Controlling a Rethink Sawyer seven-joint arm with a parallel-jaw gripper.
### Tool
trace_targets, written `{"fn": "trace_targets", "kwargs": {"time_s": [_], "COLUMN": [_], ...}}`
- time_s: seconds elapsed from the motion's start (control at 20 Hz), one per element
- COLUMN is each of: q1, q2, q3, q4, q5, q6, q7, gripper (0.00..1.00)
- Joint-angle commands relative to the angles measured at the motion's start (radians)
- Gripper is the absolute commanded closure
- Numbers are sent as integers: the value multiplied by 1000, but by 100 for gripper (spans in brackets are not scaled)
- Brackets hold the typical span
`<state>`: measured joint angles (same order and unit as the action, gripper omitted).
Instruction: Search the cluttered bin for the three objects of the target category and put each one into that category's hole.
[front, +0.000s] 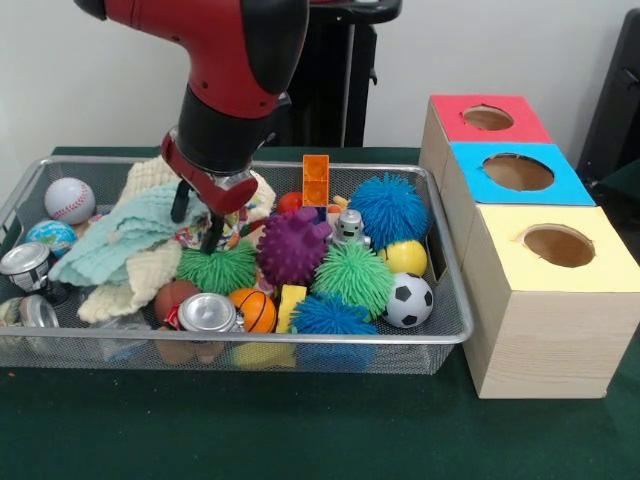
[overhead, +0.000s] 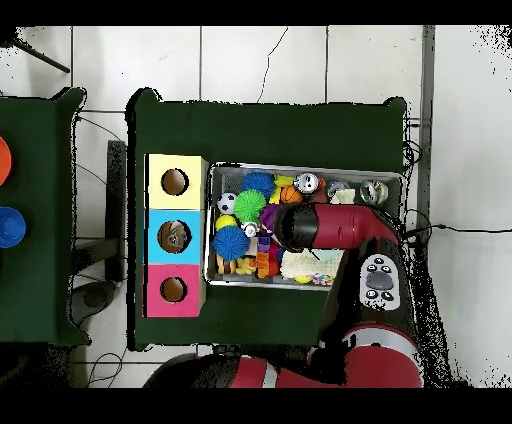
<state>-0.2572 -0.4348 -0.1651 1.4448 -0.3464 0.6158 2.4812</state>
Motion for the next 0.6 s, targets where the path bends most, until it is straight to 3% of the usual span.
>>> {"fn": "trace_targets", "kwargs": {"time_s": [0.05, 0.3, 0.6], "q1": [5, 39, 63], "q2": [8, -106, -171], "q3": [4, -40, -77], "q4": [19, 30, -46], "q5": [5, 7, -14], "q6": [-12, 151, 335], "q7": [72, 8, -87], "gripper": [0, 0, 0]}}
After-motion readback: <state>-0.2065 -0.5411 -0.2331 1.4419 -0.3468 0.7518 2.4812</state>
